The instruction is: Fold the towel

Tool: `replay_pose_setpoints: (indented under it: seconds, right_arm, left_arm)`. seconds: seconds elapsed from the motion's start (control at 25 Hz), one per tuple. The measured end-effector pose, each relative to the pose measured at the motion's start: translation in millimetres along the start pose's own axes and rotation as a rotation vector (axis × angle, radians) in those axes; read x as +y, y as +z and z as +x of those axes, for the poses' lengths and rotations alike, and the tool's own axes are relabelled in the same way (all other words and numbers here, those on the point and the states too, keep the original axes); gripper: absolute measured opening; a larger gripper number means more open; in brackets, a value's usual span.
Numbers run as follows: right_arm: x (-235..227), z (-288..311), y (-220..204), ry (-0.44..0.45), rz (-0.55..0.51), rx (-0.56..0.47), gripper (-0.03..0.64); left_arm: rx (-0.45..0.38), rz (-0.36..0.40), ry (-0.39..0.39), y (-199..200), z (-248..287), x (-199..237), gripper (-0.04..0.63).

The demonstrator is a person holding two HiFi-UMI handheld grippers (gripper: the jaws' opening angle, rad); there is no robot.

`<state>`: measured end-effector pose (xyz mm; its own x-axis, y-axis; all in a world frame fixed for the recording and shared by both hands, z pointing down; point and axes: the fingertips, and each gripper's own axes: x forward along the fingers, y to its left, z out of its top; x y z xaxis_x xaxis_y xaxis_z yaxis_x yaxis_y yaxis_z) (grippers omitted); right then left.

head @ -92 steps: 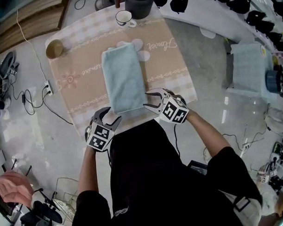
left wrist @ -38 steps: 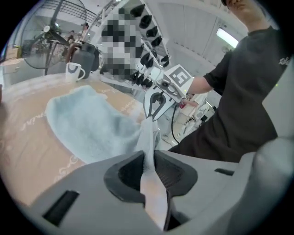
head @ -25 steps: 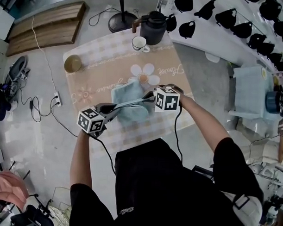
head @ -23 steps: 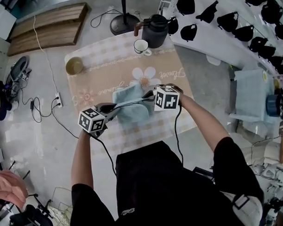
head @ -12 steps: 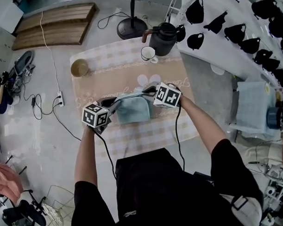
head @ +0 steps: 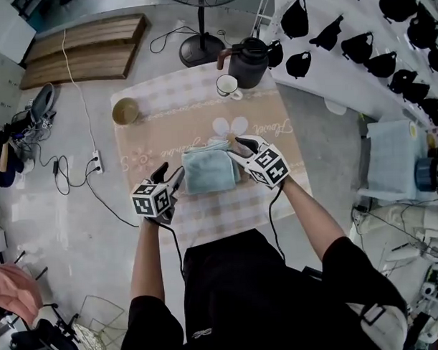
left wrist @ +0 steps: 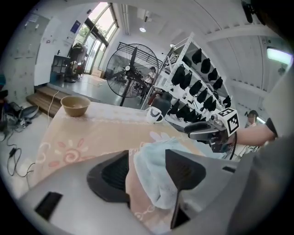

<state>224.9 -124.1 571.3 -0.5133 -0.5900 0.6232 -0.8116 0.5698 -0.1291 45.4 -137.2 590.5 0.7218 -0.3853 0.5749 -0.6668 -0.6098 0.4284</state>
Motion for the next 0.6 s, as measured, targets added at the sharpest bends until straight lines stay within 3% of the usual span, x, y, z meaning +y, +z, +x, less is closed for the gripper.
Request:
replay_pose_setpoints:
  seconds: [0.2, 0.36, 0.48, 0.6]
  right_arm:
    - [31, -23, -20, -0.076, 0.041, -0.001, 0.167]
    - [60, -36, -30, -0.084, 0.134, -0.028, 0.024]
    - [85, -36, -39, -0.088, 0.149, -0.017, 0.003]
    - [110, -35, -51, -0.099, 0.153, 0.010, 0.002]
  left_arm:
    - [0.008, -0.049, 0.055, -41, -21, -18, 0.230]
    - [0.008, -0.081, 0.048, -65, -36, -44, 0.195]
    - [-0.001, -0.072, 0.070, -78, -46, -60, 0.031]
    - [0.017, -0.087, 0.083, -96, -51, -75, 0.006]
